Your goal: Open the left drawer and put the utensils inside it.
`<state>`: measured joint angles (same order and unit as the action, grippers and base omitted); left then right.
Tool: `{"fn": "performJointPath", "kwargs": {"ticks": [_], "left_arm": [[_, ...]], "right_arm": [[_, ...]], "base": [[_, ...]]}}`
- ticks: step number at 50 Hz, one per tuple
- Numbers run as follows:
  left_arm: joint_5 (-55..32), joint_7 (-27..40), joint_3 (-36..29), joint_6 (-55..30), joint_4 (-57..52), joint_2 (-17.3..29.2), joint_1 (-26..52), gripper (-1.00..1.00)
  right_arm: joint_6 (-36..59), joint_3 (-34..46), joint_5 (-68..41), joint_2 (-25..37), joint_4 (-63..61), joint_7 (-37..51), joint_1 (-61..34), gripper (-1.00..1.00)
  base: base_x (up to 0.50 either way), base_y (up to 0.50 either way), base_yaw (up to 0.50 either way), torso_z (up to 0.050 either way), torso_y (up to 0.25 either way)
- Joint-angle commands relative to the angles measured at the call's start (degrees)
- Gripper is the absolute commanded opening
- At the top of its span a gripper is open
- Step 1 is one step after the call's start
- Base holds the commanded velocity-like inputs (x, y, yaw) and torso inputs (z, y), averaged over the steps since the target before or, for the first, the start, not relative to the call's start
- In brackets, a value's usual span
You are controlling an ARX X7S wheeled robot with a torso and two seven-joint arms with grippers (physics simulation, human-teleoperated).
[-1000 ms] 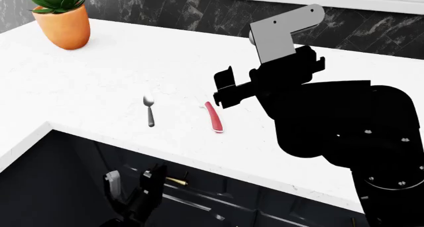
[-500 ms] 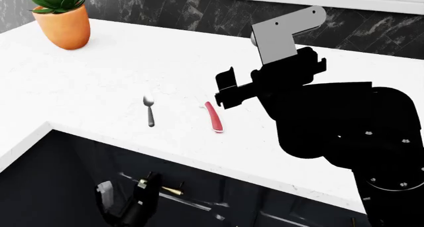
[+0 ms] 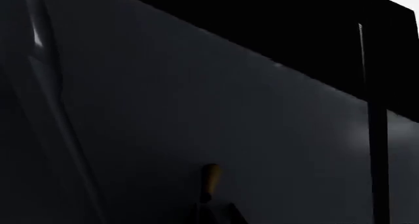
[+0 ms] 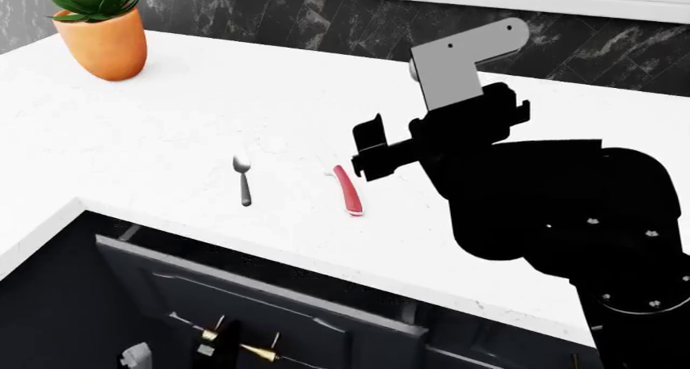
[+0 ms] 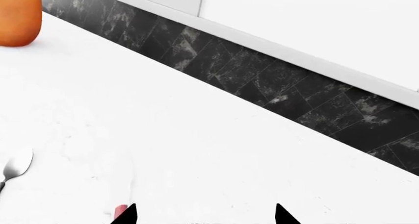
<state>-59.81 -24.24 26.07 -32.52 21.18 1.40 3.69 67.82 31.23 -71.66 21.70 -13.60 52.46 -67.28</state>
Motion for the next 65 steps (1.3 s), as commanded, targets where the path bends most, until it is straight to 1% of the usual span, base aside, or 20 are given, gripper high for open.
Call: {"fn": "performJointPath", "kwargs": {"ticks": [1, 6, 11, 13, 20, 24, 28, 35, 39, 45, 52, 53, 54, 55, 56, 57, 59, 60, 62, 65], "left_arm": [[-3.2, -6.8, -4.0, 1.0, -4.9, -0.2, -15.4, -1.0], [-4.4, -9.0, -5.0, 2.2, -4.6, -0.2, -18.2, -1.0], [-5.2, -11.3, -5.7, 3.8, -6.4, -0.1, -23.4, -1.0], [-5.2, -13.9, -5.9, 4.9, -6.1, 0.2, -26.2, -1.0], [-5.7, -18.9, -5.6, 8.7, -4.8, 0.0, -32.5, -1.0], [-4.9, -23.5, -6.3, 11.8, -0.7, -0.2, -35.3, -1.0], [-4.7, -29.3, -7.0, 14.3, 7.0, 0.1, -34.8, -1.0], [-6.3, -34.3, -6.7, 17.1, 11.5, -0.2, -37.0, -1.0], [-6.7, -35.8, -7.3, 17.5, 14.6, 0.3, -36.0, -1.0], [-7.7, -36.0, -7.2, 18.8, 15.2, 0.3, -36.2, -1.0], [-11.3, -38.8, -5.4, 20.1, 16.0, 0.0, -37.1, -1.0], [-14.7, -40.3, -3.1, 20.2, 15.2, -0.4, -38.2, 1.0], [-15.8, -40.8, -2.3, 21.7, 14.1, -0.9, -39.1, 1.0], [-22.8, -41.9, -0.6, 23.4, 12.7, -1.3, -41.1, 1.0], [-25.4, -42.2, -1.3, 25.1, 11.5, -1.3, -42.2, 1.0], [-30.0, -43.2, -2.5, 27.2, 8.2, -1.3, -45.1, 1.0], [-35.6, -42.5, -4.1, 29.8, 4.6, -1.3, -48.4, 1.0], [-36.8, -42.2, -3.7, 31.2, 4.5, -1.4, -48.7, 1.0], [-38.6, -43.5, -1.0, 30.8, 5.0, -1.4, -48.7, 1.0], [-39.6, -45.4, 5.7, 26.7, 5.8, -1.4, -48.7, 1.0]], "right_arm": [[-0.2, 0.6, 0.0, -0.1, -0.4, 0.4, 0.5, 1.0], [-0.4, 0.8, 0.2, 0.1, -0.1, 0.1, 0.4, 1.0], [-0.3, 0.7, -0.3, 0.4, -0.9, 0.8, 0.7, 1.0], [-0.4, 0.6, -0.2, 0.6, -0.8, 0.8, 0.8, 1.0], [-1.3, 1.1, 0.6, 0.8, -0.5, 0.0, 1.3, 1.0], [-1.6, 1.5, 1.0, 0.9, -0.3, -0.3, 1.5, 1.0], [-1.9, 1.9, 1.6, 1.0, 0.0, -0.8, 1.5, 1.0], [-2.0, 2.1, 1.7, 1.0, 0.4, -1.0, 1.1, 1.0], [-2.3, 2.3, 2.0, 1.3, 0.6, -1.3, 1.3, 1.0], [-2.3, 2.3, 1.8, 1.3, 0.7, -1.1, 1.2, 1.0], [-2.6, 2.8, 2.1, 1.3, 0.7, -1.3, 1.6, 1.0], [-2.7, 2.8, 2.2, 1.4, 0.8, -1.4, 1.6, 1.0], [-2.7, 2.8, 2.2, 1.4, 1.0, -1.4, 1.5, 1.0], [-2.8, 2.8, 2.3, 1.5, 1.2, -1.5, 1.5, 1.0], [-2.8, 2.8, 2.4, 1.5, 1.2, -1.5, 1.5, 1.0], [-2.8, 2.8, 2.3, 1.5, 1.1, -1.3, 1.6, 1.0], [-2.9, 2.8, 2.3, 1.6, 1.3, -1.3, 1.7, 1.0], [-2.9, 2.9, 2.4, 1.6, 1.2, -1.3, 1.7, 1.0], [-3.0, 2.9, 2.4, 1.7, 1.3, -1.4, 1.8, 1.0], [-3.2, 2.9, 2.5, 1.7, 1.5, -1.5, 1.8, 1.0]], "base": [[0.0, 0.0, 0.0, 0.0, 0.0], [0.0, 0.0, 0.0, 0.0, 0.0], [0.0, 0.0, 0.0, 0.0, 0.0], [0.0, 0.0, 0.0, 0.0, 0.0], [0.0, 0.0, 0.0, 0.0, 0.0], [0.0, 0.0, 0.0, 0.0, 0.0], [0.0, 0.0, 0.0, 0.0, 0.0], [0.0, 0.0, 0.0, 0.0, 0.0], [0.0, 0.0, 0.0, 0.0, 0.0], [0.0, 0.0, 0.0, 0.0, 0.0], [0.0, 0.0, 0.0, 0.0, 0.0], [0.0, 0.0, 0.0, 0.0, 0.0], [0.0, 0.0, 0.0, 0.0, 0.0], [0.0, 0.0, 0.0, 0.0, 0.0], [0.0, 0.0, 0.0, 0.0, 0.0], [0.0, 0.0, 0.0, 0.0, 0.0], [0.0, 0.0, 0.0, 0.0, 0.0], [0.0, 0.0, 0.0, 0.0, 0.0], [0.0, 0.0, 0.0, 0.0, 0.0], [0.0, 0.0, 0.0, 0.0, 0.0]]}}
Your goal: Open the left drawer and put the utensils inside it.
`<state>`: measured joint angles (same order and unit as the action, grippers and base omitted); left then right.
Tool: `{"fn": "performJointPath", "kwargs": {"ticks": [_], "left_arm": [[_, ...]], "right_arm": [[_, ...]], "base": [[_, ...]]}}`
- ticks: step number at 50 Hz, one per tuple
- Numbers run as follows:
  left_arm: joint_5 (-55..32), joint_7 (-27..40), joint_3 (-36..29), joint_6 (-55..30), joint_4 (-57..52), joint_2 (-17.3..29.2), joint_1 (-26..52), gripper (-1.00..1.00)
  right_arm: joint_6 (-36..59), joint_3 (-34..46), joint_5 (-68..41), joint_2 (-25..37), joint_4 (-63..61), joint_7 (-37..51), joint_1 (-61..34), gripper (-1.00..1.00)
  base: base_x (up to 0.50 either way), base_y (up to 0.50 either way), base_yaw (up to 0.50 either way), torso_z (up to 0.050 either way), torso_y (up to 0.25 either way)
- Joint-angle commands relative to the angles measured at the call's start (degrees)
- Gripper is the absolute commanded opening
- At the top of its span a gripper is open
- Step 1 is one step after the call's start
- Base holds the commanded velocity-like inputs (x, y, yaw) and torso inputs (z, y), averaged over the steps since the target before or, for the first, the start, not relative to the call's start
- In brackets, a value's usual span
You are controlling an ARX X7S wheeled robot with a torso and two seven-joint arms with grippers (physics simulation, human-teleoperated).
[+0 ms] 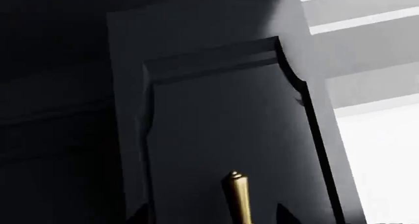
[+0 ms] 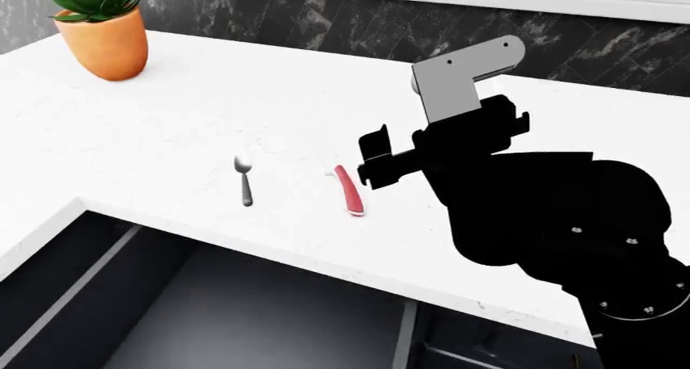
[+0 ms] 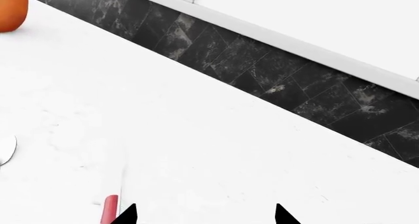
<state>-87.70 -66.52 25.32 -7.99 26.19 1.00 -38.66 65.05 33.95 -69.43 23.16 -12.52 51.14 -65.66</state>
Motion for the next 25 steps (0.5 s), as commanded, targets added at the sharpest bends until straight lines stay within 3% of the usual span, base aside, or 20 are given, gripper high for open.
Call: {"fn": "performJointPath", "kwargs": {"ticks": [1, 8, 10, 11, 12, 13, 14, 15, 16, 17, 18, 19, 20, 23, 25], "left_arm": [[-12.1, -3.3, 7.9, 1.9, 1.0, -1.0, -6.3, 1.0], [-14.2, -1.1, 10.0, 2.1, 2.3, -1.0, -6.3, 1.0], [-15.2, 2.5, 9.4, 4.6, 2.5, -1.0, -6.3, 1.0], [-12.5, 8.9, 7.9, 7.4, 9.1, 1.5, -2.4, 1.0], [-10.4, 10.4, 6.6, 8.8, 13.9, 3.3, 0.5, 1.0], [-2.2, 12.8, -0.3, 9.6, 22.5, 8.0, 7.0, 1.0], [6.4, 9.8, -8.9, 9.9, 31.1, 12.2, 15.6, 1.0], [15.0, 18.4, -13.1, 18.5, 39.7, 9.7, 21.3, 1.0], [23.6, 27.0, -11.5, 27.1, 48.3, 8.3, 20.9, 1.0], [32.2, 35.6, -11.8, 35.7, 48.8, 7.2, 20.2, 1.0], [40.8, 42.8, -8.4, 39.7, 48.8, 7.0, 20.2, 1.0], [49.4, 40.4, -2.0, 36.5, 48.8, 6.7, 20.8, 1.0], [58.0, 43.3, 2.0, 34.8, 48.8, 6.5, 21.0, 1.0], [71.9, 44.6, 15.1, 30.2, 48.8, 5.7, 22.0, 1.0], [78.0, 44.3, 20.2, 29.3, 48.8, 5.3, 22.3, 1.0]], "right_arm": [[-0.5, 0.3, 0.4, 0.2, 0.5, -0.2, 0.1, 1.0], [-0.5, 0.2, 0.0, 0.1, 0.8, 0.0, 0.0, 1.0], [-0.4, 0.1, -0.3, 0.0, 1.3, 0.1, -0.1, 1.0], [0.2, -0.3, -1.0, -0.2, 1.7, 0.7, -0.5, 1.0], [0.7, -0.5, -1.6, -0.3, 1.9, 1.1, -0.8, 1.0], [0.8, -0.3, -1.6, 0.0, 1.1, 0.6, -1.3, 1.0], [1.5, 0.1, -1.6, 0.1, 0.7, 0.5, -2.2, 1.0], [2.5, 1.3, -1.2, 0.4, 0.4, -0.8, -3.7, 1.0], [2.4, 2.7, 0.1, 0.9, -0.4, -2.7, -4.5, 1.0], [3.7, 4.5, 0.5, 1.0, 0.0, -4.8, -6.1, 1.0], [3.6, 5.5, 0.9, 1.1, 0.3, -7.5, -7.1, 1.0], [3.6, 4.9, 0.7, 0.8, 1.1, -6.8, -7.4, 1.0], [7.2, 3.4, -5.1, -0.4, 4.6, -7.9, -9.5, 1.0], [10.8, 0.1, -11.0, -3.0, 10.6, -3.5, -13.7, 1.0], [12.7, -0.8, -14.4, -4.1, 13.3, -1.1, -14.9, 1.0]], "base": [[0.0, 0.0, 0.0, 0.0, 0.0], [0.0, 0.0, 0.0, 0.0, 0.0], [0.0, 0.0, 0.0, 0.0, 0.0], [0.0, 0.0, 0.0, 0.0, 0.0], [0.0, 0.0, 0.0, 0.0, 0.0], [0.0, 0.0, 0.0, 0.0, 0.0], [0.0, 0.0, 0.0, 0.0, 0.0], [0.0, 0.0, 0.0, 0.0, 0.0], [0.0, 0.0, 0.0, 0.0, 0.0], [0.0, 0.0, 0.0, 0.0, 0.0], [0.0, 0.0, 0.0, 0.0, 0.0], [0.0, 0.0, 0.0, 0.0, 0.0], [0.0, 0.0, 0.0, 0.0, 0.0], [0.0, 0.0, 0.0, 0.0, 0.0], [0.0, 0.0, 0.0, 0.0, 0.0]]}}
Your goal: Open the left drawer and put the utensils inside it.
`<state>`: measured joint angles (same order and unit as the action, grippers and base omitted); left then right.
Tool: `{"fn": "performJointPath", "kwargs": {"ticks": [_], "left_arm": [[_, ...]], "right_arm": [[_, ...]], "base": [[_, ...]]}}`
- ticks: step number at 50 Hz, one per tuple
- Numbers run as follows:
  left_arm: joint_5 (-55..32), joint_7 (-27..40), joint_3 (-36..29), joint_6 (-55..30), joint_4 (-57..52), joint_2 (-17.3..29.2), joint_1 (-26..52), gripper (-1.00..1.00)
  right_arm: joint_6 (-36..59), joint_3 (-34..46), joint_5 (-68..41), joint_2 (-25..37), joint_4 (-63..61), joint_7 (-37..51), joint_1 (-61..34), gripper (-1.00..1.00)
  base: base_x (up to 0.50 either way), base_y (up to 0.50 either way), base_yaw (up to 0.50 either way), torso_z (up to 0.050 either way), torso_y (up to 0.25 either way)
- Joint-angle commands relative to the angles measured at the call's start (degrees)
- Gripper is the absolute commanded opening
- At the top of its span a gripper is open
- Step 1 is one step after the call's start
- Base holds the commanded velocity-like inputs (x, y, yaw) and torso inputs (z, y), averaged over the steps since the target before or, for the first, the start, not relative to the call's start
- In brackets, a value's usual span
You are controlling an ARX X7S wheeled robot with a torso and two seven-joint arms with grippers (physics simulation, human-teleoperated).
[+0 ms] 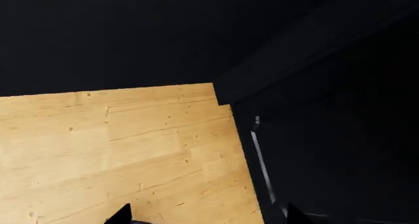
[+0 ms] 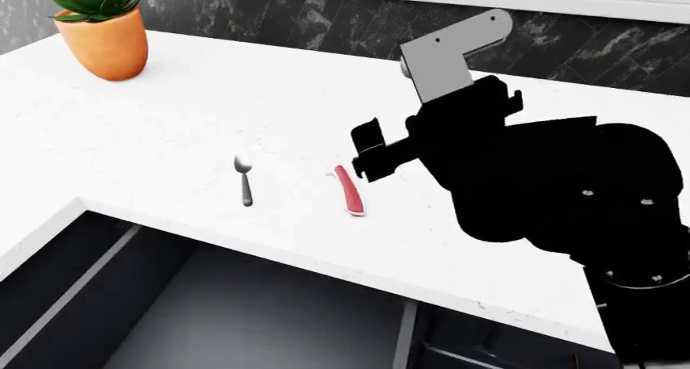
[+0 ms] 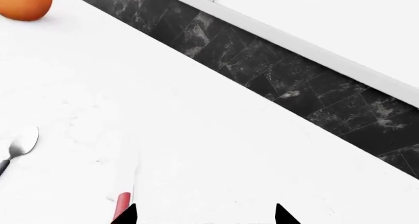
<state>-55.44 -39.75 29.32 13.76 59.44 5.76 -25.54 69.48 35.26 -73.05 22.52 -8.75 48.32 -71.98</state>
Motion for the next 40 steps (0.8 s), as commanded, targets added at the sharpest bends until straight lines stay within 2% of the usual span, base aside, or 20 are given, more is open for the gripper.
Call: {"fn": "performJointPath", "kwargs": {"ticks": [1, 5, 10, 20, 27, 40], "left_arm": [[47.4, 17.1, 18.7, 7.0, 15.5, 0.5, 9.3, 1.0], [52.4, 16.5, 23.5, 6.0, 15.5, 0.3, 9.6, 1.0], [54.7, 16.7, 25.3, 5.7, 15.5, 0.2, 9.7, 1.0], [55.7, 16.9, 24.9, 4.5, 15.5, 0.2, 9.8, 1.0], [55.7, 17.4, 23.8, 4.7, 15.5, -0.1, 9.9, 1.0], [55.7, 18.4, 22.0, 4.9, 15.5, -0.4, 10.2, 1.0]], "right_arm": [[9.3, -1.8, -11.7, -4.0, 10.3, 1.8, -9.9, 1.0], [10.2, -3.2, -16.4, -6.4, 15.5, 5.5, -11.2, 1.0], [8.7, -2.0, -15.3, -10.1, 21.1, 4.5, -12.3, 1.0], [2.4, 3.0, -7.3, -13.7, 29.4, -3.0, -9.8, 1.0], [-0.5, 4.7, -4.6, -15.2, 33.5, -4.6, -8.2, 1.0], [-10.7, 11.3, 4.3, -21.1, 50.5, -15.1, -8.2, 1.0]], "base": [[0.0, 0.0, 0.0, 0.0, 0.0], [0.0, 0.0, 0.0, 0.0, 0.0], [0.0, 0.0, 0.0, 0.0, 0.0], [0.0, 0.0, 0.0, 0.0, 0.0], [0.0, 0.0, 0.0, 0.0, 0.0], [0.0, 0.0, 0.0, 0.0, 0.0]]}}
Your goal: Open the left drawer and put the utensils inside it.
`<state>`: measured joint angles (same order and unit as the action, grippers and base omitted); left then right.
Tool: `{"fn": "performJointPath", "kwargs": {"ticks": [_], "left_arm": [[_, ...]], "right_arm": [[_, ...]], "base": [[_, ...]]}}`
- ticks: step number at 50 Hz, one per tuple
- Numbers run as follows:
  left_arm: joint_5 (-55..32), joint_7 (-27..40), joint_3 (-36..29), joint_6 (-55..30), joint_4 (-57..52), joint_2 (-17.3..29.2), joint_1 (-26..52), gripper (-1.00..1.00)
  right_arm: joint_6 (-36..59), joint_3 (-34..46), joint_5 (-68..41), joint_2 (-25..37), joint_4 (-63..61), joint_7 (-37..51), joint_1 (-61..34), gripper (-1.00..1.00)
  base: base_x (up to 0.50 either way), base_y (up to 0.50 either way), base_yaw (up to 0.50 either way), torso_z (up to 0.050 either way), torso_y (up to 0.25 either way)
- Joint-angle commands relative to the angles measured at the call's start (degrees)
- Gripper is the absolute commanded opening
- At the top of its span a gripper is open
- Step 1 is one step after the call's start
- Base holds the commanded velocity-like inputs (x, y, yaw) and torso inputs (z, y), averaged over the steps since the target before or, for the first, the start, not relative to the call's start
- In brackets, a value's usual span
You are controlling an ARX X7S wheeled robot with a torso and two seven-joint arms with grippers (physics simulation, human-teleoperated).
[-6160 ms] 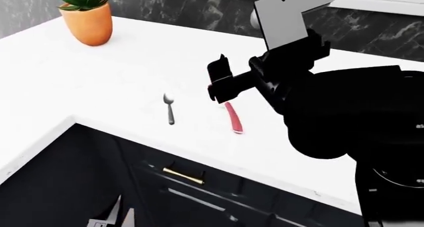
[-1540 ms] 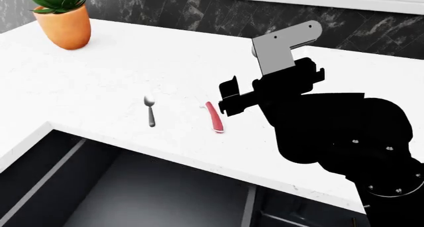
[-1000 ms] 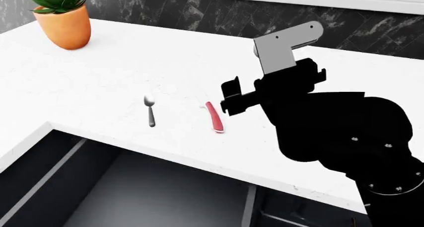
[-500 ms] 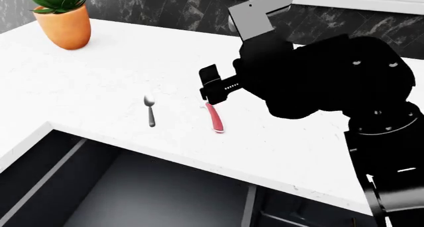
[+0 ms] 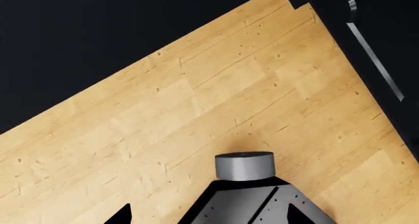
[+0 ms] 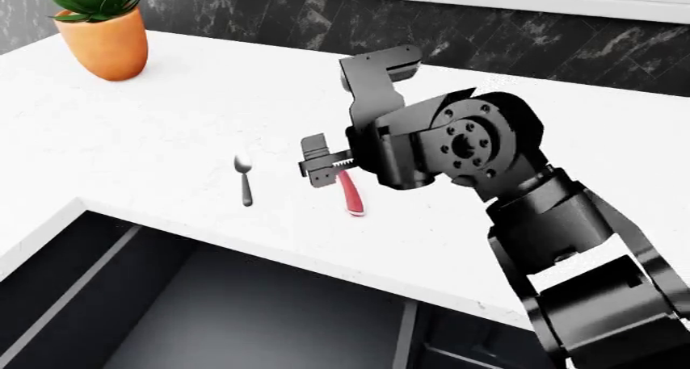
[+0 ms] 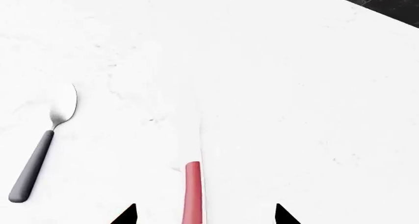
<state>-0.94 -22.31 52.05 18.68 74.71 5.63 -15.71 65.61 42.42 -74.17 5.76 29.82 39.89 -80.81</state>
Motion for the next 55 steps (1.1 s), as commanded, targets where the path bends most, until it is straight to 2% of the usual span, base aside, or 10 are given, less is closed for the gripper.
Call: {"fn": "performJointPath", "kwargs": {"ticks": [1, 10, 13, 19, 23, 37, 44, 45, 55], "left_arm": [[1.2, 1.1, -0.9, 0.0, 0.3, -0.3, 0.3, 1.0], [1.2, 1.6, -1.9, 0.0, 0.3, -0.4, 0.5, 1.0], [1.2, 1.8, -2.4, -0.1, 0.3, -0.5, 0.5, 1.0], [1.2, 2.1, -3.6, -0.5, 0.3, -0.6, 0.7, 1.0], [1.0, 2.1, -3.8, -0.6, 0.3, -0.6, 0.6, 1.0], [1.0, 2.1, -4.2, -1.1, 0.3, -0.7, 0.6, 1.0], [0.9, 2.1, -4.6, -1.1, 0.3, -0.8, 0.8, 1.0], [0.9, 2.1, -4.5, -1.1, 0.3, -0.8, 0.8, 1.0], [1.0, 2.2, -5.0, -1.3, 0.3, -0.9, 1.0, 1.0]], "right_arm": [[-7.3, 4.6, 5.7, -4.5, 11.3, -6.7, 1.2, 1.0], [-10.1, 8.7, 3.3, -5.7, 16.6, -9.1, -0.9, 1.0], [-16.4, 16.6, -4.6, -5.7, 21.4, -12.5, -3.3, 1.0], [-28.1, 41.0, -24.5, -5.8, 26.0, -15.7, -6.8, 1.0], [-30.8, 47.5, -30.2, -5.8, 27.7, -16.3, -7.0, 1.0], [-30.3, 49.4, -29.7, -5.8, 32.5, -17.2, -2.8, 1.0], [-28.1, 49.0, -24.2, -5.8, 30.7, -20.6, -1.5, 1.0], [-28.3, 49.0, -23.3, -5.8, 30.4, -20.8, -1.2, -1.0], [-27.6, 48.3, -21.2, -5.8, 29.5, -22.2, -1.2, -1.0]], "base": [[0.0, 0.0, 0.0, 0.0, 0.0], [0.0, 0.0, 0.0, 0.0, 0.0], [0.0, 0.0, 0.0, 0.0, 0.0], [0.0, 0.0, 0.0, 0.0, 0.0], [0.0, 0.0, 0.0, 0.0, 0.0], [0.0, 0.0, 0.0, 0.0, 0.0], [0.0, 0.0, 0.0, 0.0, 0.0], [0.0, 0.0, 0.0, 0.0, 0.0], [0.0, 0.0, 0.0, 0.0, 0.0]]}}
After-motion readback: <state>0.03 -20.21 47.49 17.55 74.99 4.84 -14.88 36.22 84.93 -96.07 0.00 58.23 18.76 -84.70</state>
